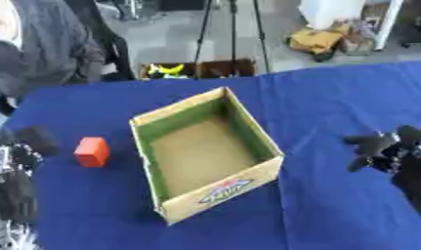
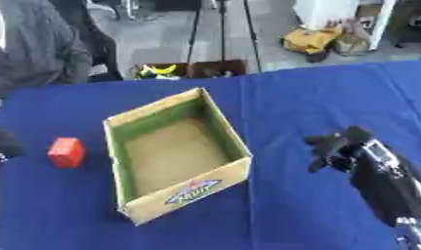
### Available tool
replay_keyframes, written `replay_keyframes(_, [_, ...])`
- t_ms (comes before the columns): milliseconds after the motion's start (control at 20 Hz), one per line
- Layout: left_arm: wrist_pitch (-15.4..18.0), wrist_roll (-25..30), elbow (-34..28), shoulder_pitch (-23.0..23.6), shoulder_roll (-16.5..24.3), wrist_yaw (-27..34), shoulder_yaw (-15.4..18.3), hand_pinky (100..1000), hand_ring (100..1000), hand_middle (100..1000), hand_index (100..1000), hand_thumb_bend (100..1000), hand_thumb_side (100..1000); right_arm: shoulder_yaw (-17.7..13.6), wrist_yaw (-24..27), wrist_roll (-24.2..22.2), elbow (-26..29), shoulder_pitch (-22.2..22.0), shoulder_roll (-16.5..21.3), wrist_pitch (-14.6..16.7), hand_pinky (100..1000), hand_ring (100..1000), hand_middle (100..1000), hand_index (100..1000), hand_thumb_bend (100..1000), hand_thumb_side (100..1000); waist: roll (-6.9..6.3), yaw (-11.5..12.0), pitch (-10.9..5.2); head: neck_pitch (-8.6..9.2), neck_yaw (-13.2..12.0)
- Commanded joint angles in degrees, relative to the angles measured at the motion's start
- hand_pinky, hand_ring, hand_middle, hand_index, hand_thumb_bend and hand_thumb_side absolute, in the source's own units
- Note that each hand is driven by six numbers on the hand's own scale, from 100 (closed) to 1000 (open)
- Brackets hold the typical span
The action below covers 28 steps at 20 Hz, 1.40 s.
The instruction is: Pick up objects on the table and place them in the box.
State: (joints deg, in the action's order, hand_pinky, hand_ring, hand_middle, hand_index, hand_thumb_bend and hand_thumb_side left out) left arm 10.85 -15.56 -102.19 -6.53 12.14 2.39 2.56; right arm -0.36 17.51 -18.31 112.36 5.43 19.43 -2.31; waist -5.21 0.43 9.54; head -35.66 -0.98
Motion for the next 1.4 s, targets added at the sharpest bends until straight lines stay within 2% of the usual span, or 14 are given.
replay_keyframes(50, [-0.85, 0.79, -1.34, -0.94, 3.52, -1.54, 0.89, 626, 606, 600, 734, 130, 943, -0.35, 0.04, 0.14, 1.20, 0.12, 0.60, -0.01, 571, 834, 548, 550, 100, 855, 0.09, -0.04, -0.82, 0.16, -0.23])
replay_keyframes(300, [-4.38, 6.64, -1.44, -3.02, 11.72, -8.38, 1.72, 644, 625, 622, 758, 100, 846, -0.31, -0.08, 0.03, 1.18, -0.12, 0.75, 0.02, 571, 835, 548, 550, 100, 855, -0.04, -0.32, -1.07, 0.04, -0.16])
replay_keyframes(350, [-5.23, 8.37, -1.27, -3.62, 13.50, -10.03, 1.91, 655, 638, 637, 770, 100, 789, -0.30, -0.10, 0.01, 1.17, -0.19, 0.77, 0.03, 571, 834, 548, 550, 100, 855, -0.07, -0.39, -1.13, 0.05, -0.18])
replay_keyframes(400, [-6.15, 10.96, -0.87, -4.48, 15.91, -12.09, 1.94, 661, 647, 647, 779, 100, 762, -0.31, -0.13, 0.02, 1.15, -0.26, 0.80, 0.04, 571, 835, 548, 550, 100, 855, -0.10, -0.48, -1.20, 0.11, -0.18])
replay_keyframes(450, [-6.94, 13.82, -0.43, -5.40, 18.05, -14.19, 2.01, 674, 661, 665, 798, 100, 684, -0.28, -0.17, 0.00, 1.14, -0.32, 0.83, 0.04, 571, 835, 548, 550, 100, 856, -0.12, -0.56, -1.26, 0.11, -0.15])
replay_keyframes(500, [-7.59, 17.30, 0.24, -6.57, 20.49, -16.76, 2.01, 678, 665, 670, 803, 100, 646, -0.22, -0.20, -0.08, 1.13, -0.38, 0.85, 0.03, 571, 835, 548, 550, 100, 856, -0.14, -0.65, -1.34, 0.05, -0.13])
replay_keyframes(600, [-8.16, 23.69, 2.25, -9.16, 25.06, -21.33, 1.83, 688, 677, 683, 813, 100, 531, -0.10, -0.23, -0.25, 1.11, -0.44, 0.90, 0.01, 571, 835, 548, 550, 100, 855, -0.17, -0.94, -1.54, 0.11, -0.24])
replay_keyframes(650, [-7.98, 26.19, 3.47, -10.43, 26.89, -23.12, 1.69, 698, 689, 696, 827, 130, 486, -0.07, -0.22, -0.30, 1.11, -0.45, 0.93, 0.01, 571, 835, 548, 550, 100, 856, -0.19, -1.07, -1.61, 0.18, -0.28])
replay_keyframes(700, [-7.68, 28.74, 5.06, -11.84, 28.93, -24.89, 1.22, 700, 693, 701, 832, 136, 483, 0.00, -0.20, -0.37, 1.12, -0.46, 0.98, 0.01, 571, 835, 548, 550, 100, 856, -0.20, -1.29, -1.65, 0.25, -0.33])
replay_keyframes(900, [-5.18, 39.71, 13.24, -17.98, 34.57, -30.51, -1.68, 723, 726, 727, 852, 338, 450, 0.33, -0.37, -0.76, 1.18, -0.61, 1.18, 0.04, 571, 836, 548, 549, 100, 859, -0.31, -2.08, -1.66, 0.41, -0.81])
replay_keyframes(1150, [-0.18, 50.06, 25.86, -25.84, 37.10, -36.29, -5.02, 759, 761, 756, 880, 640, 487, 0.84, -0.56, -1.33, 1.18, -0.67, 1.59, -0.02, 571, 837, 547, 549, 100, 864, -0.82, -3.14, -1.78, 0.32, -1.23])
replay_keyframes(1300, [2.67, 52.60, 32.84, -29.80, 36.28, -41.60, -5.95, 774, 771, 762, 883, 741, 504, 1.08, -0.84, -1.66, 1.19, -0.78, 1.77, -0.01, 570, 837, 547, 549, 100, 865, -1.03, -3.53, -1.71, 0.27, -1.32])
replay_keyframes(1400, [4.50, 53.21, 36.68, -31.80, 34.95, -45.26, -6.33, 784, 777, 764, 884, 757, 502, 1.16, -0.98, -1.77, 1.21, -0.78, 1.85, 0.01, 570, 837, 547, 548, 100, 866, -1.17, -3.72, -1.61, 0.56, -1.39])
